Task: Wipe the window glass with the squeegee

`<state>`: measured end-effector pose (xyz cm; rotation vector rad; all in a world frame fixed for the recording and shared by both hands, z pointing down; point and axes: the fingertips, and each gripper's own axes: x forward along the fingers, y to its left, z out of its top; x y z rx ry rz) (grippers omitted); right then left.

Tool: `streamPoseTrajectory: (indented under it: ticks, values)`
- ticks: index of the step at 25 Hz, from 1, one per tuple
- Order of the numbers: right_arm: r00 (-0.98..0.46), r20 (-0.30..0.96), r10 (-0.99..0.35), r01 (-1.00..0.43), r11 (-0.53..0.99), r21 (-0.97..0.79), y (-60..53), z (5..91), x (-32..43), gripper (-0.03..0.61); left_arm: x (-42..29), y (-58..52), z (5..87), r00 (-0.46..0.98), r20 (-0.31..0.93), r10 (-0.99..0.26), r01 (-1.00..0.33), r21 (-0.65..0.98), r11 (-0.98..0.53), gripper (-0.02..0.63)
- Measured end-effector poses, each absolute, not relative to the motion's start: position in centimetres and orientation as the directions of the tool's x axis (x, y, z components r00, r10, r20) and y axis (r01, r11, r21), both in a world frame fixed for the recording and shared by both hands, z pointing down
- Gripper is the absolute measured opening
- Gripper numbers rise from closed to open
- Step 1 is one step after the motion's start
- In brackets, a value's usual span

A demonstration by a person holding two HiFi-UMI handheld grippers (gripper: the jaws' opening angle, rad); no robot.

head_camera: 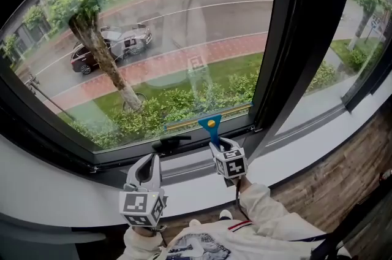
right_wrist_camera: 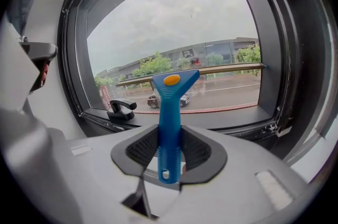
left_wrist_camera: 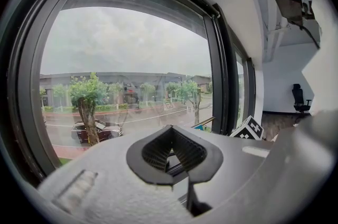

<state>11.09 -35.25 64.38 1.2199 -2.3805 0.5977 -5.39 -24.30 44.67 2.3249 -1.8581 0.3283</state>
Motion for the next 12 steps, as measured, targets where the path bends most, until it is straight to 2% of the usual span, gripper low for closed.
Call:
streamPoseTrajectory:
  ticks: [12]
  values:
    - [-0.526,0.585,-0.618,-0.829,0.527,-0.188,-34.7,68.1,11.6,0.133,-4.9,-24.7,44.9,0.189,0.266,-0.945,-0.979,-0.023,-0.202,0.0]
